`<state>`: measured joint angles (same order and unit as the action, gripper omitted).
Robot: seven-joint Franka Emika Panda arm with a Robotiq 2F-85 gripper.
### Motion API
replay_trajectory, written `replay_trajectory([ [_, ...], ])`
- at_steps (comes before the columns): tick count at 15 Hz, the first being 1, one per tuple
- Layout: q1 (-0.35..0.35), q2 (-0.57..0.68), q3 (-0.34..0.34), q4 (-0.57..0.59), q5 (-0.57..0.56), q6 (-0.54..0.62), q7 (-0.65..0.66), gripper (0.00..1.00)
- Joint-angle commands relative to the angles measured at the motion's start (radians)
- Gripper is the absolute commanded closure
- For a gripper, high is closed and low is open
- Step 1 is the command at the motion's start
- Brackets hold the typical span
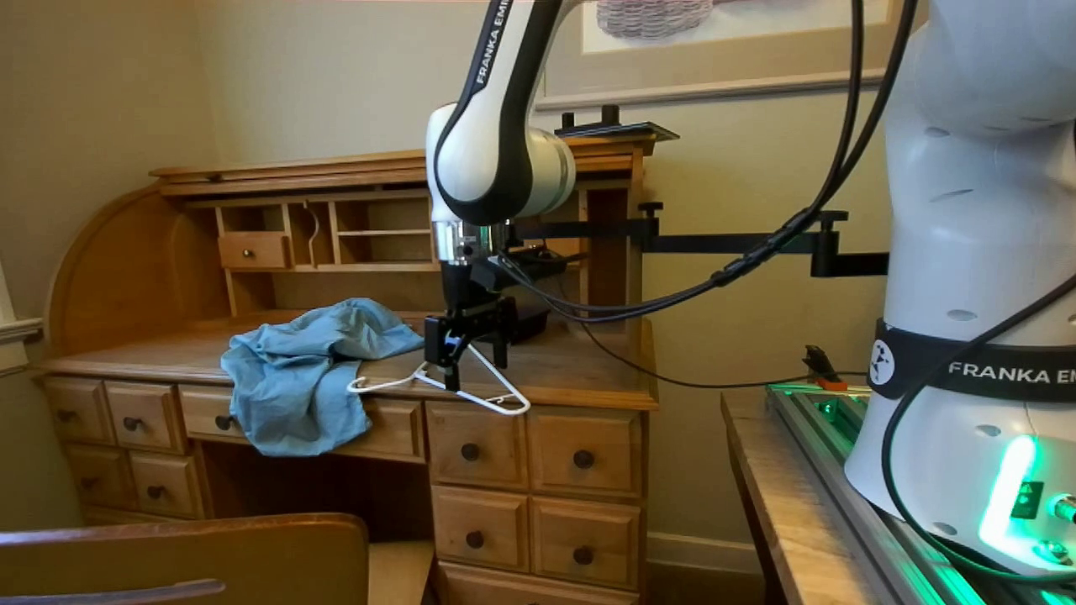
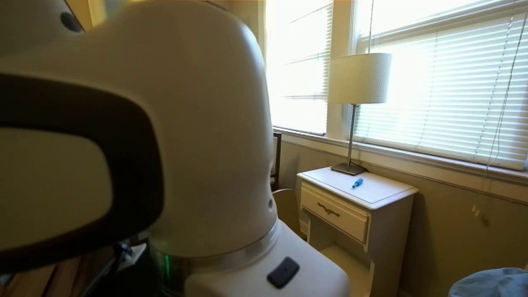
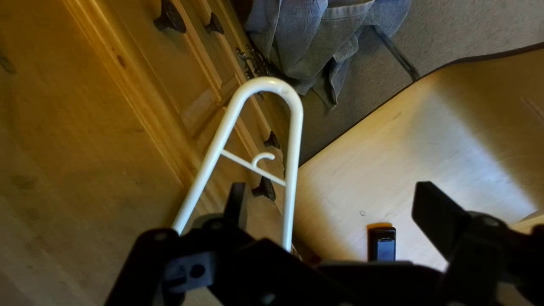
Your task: Put the hanger on the backrest of the chair
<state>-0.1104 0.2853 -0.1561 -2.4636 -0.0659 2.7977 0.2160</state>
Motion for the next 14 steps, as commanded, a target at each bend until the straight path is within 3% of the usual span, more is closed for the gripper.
replay_trajectory([
  [1,0.037,0.096,-0.046,0.073,-0.037,0.031,0.002,0.00],
  [9,0.056,0.206,-0.066,0.148,-0.012,0.082,-0.022,0.00],
  [10,0.056,0.215,-0.066,0.153,-0.009,0.091,-0.025,0.17],
  [14,0.055,0.243,-0.066,0.170,-0.002,0.115,-0.035,0.50],
])
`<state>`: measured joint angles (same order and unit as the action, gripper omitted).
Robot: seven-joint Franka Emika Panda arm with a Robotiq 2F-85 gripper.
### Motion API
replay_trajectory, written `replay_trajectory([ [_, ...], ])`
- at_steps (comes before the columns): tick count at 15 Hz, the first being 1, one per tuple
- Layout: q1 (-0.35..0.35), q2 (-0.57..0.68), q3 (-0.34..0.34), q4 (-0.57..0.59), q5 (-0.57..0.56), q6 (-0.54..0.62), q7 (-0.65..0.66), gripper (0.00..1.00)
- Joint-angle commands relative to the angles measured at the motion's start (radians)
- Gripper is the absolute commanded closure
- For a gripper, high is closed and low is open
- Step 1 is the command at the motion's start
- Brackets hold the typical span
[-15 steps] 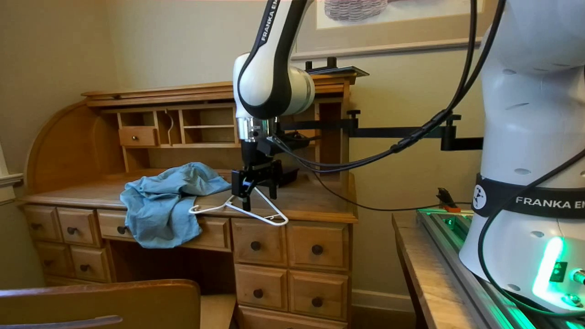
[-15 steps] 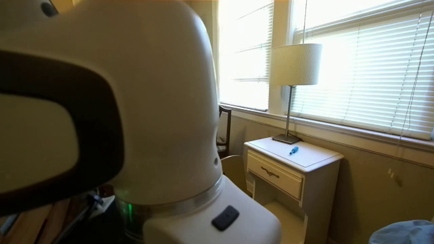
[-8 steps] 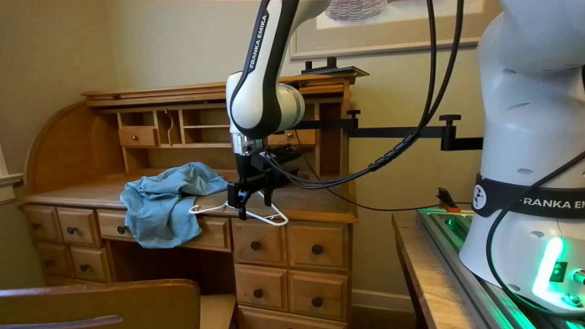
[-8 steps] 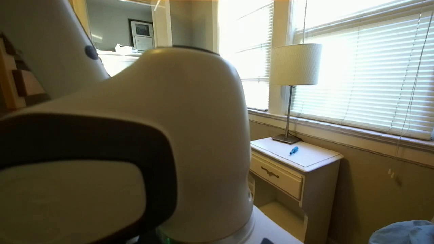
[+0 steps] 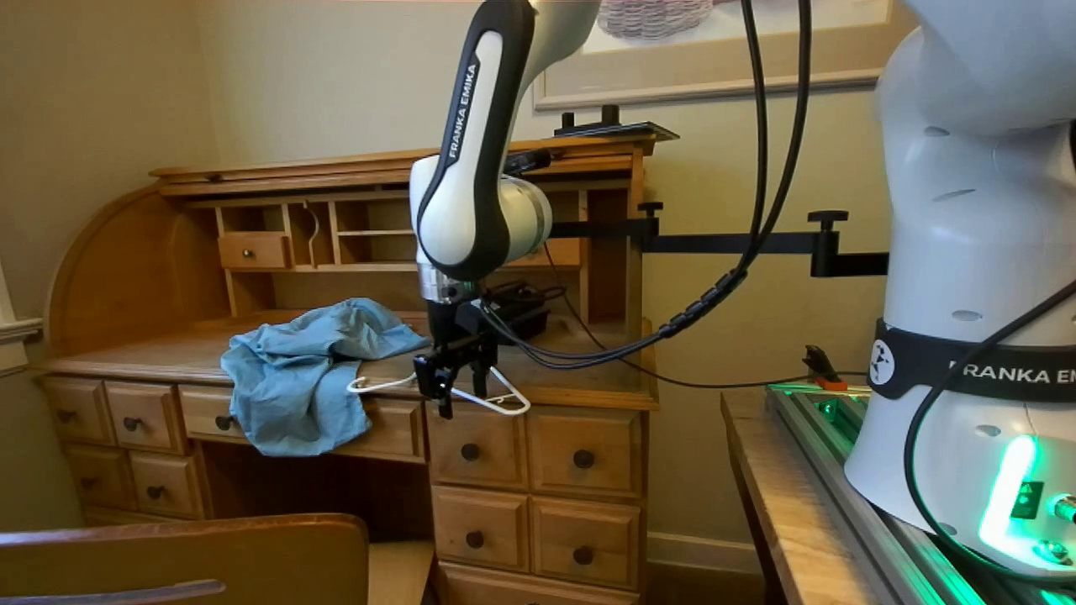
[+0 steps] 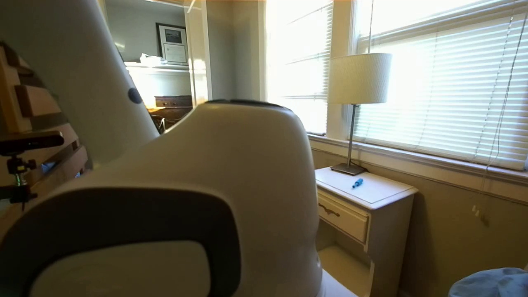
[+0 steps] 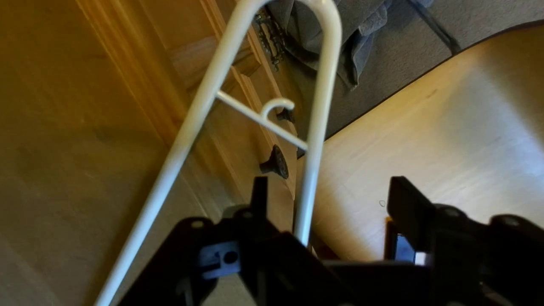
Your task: Put the hanger on the backrest of the chair
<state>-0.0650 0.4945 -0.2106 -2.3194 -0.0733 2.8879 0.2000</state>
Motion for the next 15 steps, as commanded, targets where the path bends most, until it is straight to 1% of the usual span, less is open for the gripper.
replay_trajectory([
  [1,0.011,0.037,-0.012,0.027,0.007,0.030,-0.020,0.56],
  [5,0.014,0.029,-0.007,0.026,0.023,0.012,-0.009,0.84],
  [7,-0.012,0.012,0.029,0.020,0.045,-0.013,-0.033,0.98],
  [10,-0.043,-0.015,0.088,0.003,0.067,-0.046,-0.078,1.00],
  [11,-0.034,-0.025,0.088,-0.001,0.064,-0.060,-0.077,0.98],
  [15,-0.032,-0.075,0.124,-0.029,0.066,-0.094,-0.107,0.98],
])
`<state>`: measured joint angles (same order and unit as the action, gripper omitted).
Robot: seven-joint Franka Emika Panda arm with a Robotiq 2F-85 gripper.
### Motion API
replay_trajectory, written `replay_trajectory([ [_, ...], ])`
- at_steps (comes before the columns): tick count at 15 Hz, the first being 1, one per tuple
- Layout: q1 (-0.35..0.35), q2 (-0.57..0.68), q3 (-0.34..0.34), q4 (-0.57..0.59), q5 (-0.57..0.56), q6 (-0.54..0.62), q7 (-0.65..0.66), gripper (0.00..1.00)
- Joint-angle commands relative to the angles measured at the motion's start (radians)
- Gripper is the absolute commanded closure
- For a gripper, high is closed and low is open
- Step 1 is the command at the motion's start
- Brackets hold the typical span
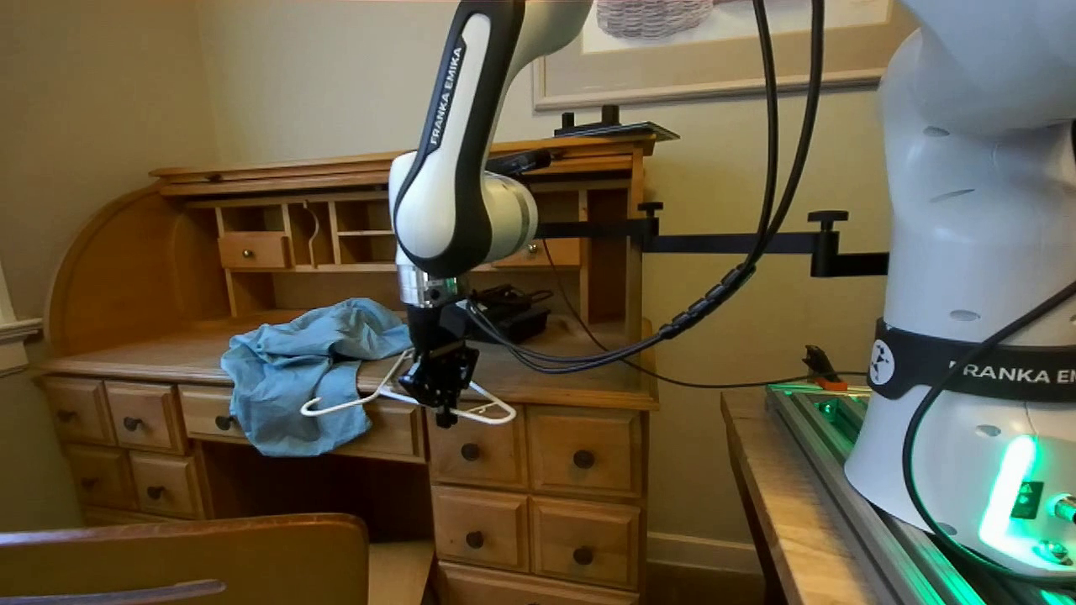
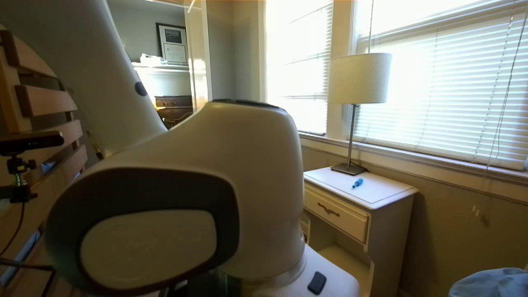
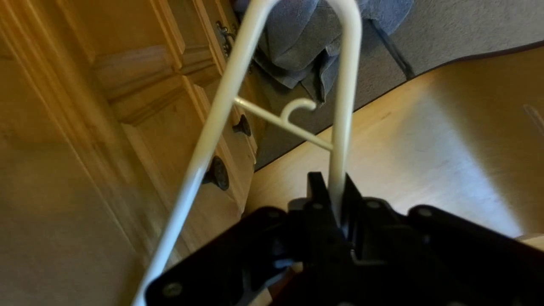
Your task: Put the hanger on the backrest of the chair
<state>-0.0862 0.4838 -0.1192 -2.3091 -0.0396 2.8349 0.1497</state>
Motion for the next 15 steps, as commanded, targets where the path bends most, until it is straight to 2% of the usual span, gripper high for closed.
replay_trajectory([
  [1,-0.018,-0.079,0.050,-0.047,0.036,-0.052,-0.078,0.98],
  [5,-0.087,-0.155,0.165,-0.090,0.079,-0.097,-0.287,0.98],
  [9,-0.164,-0.201,0.271,-0.099,0.204,-0.177,-0.546,0.98],
  [13,-0.136,-0.224,0.228,-0.088,0.153,-0.317,-0.657,0.98],
  [15,-0.110,-0.219,0.194,-0.085,0.089,-0.343,-0.666,0.98],
])
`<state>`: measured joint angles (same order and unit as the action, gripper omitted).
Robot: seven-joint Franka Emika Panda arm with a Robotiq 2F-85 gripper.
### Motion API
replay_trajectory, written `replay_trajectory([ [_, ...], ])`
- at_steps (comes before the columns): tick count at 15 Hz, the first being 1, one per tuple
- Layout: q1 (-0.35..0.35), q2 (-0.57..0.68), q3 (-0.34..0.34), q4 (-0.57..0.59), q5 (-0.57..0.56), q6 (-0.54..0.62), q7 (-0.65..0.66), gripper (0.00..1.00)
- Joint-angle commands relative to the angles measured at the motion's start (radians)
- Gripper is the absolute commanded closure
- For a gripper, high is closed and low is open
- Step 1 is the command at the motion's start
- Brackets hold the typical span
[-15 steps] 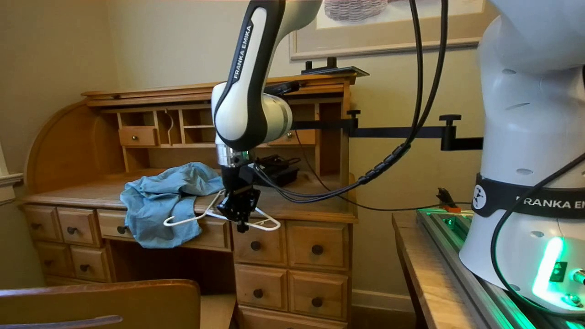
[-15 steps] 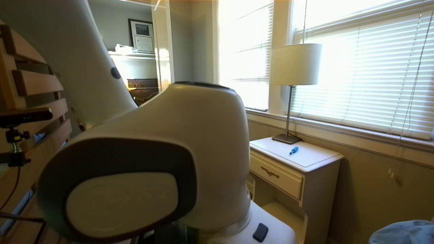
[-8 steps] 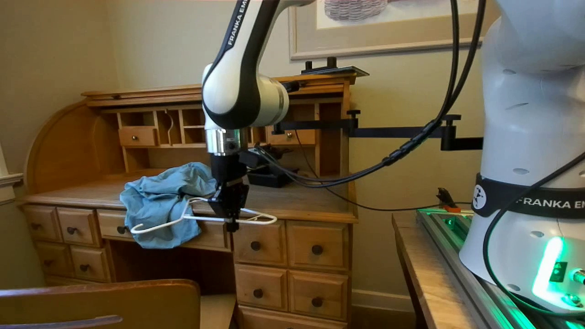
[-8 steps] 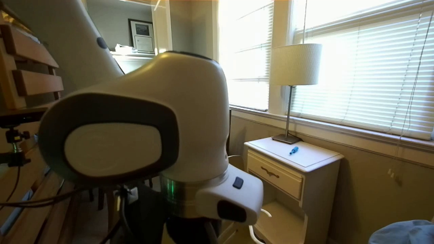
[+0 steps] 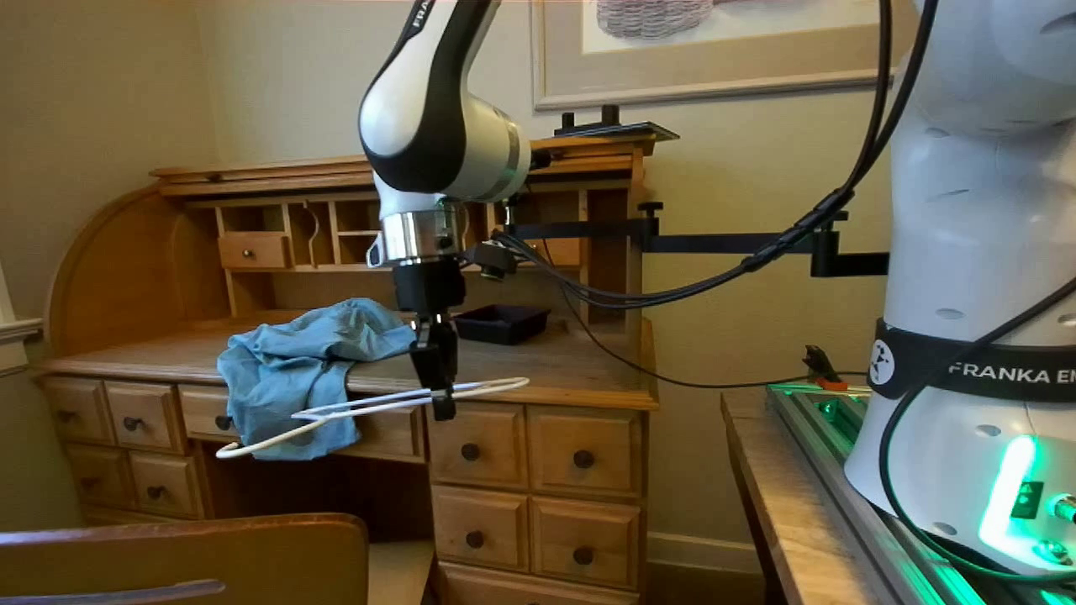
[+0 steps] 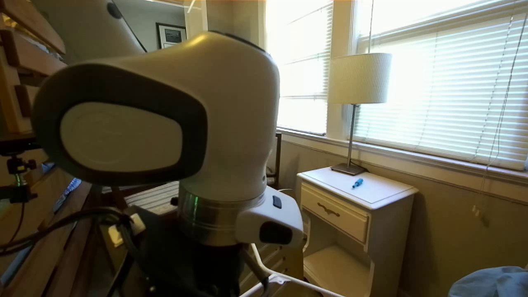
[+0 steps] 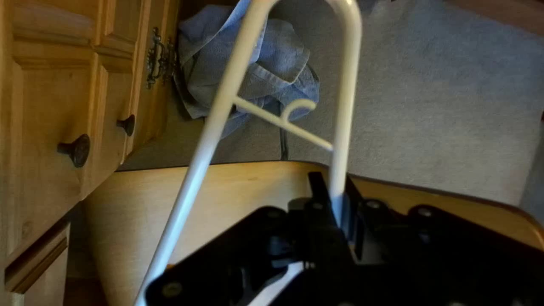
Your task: Put the hanger on the backrest of the chair
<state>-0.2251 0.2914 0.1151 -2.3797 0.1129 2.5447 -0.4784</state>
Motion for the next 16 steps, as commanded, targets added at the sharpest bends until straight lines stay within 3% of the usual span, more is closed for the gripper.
replay_trajectory([
  [1,0.050,-0.017,-0.064,-0.010,-0.111,-0.040,-0.007,0.98],
  [8,0.167,0.048,-0.175,0.018,-0.426,0.074,0.164,0.98],
  [16,0.148,0.100,-0.119,0.035,-0.349,0.150,0.133,0.98],
])
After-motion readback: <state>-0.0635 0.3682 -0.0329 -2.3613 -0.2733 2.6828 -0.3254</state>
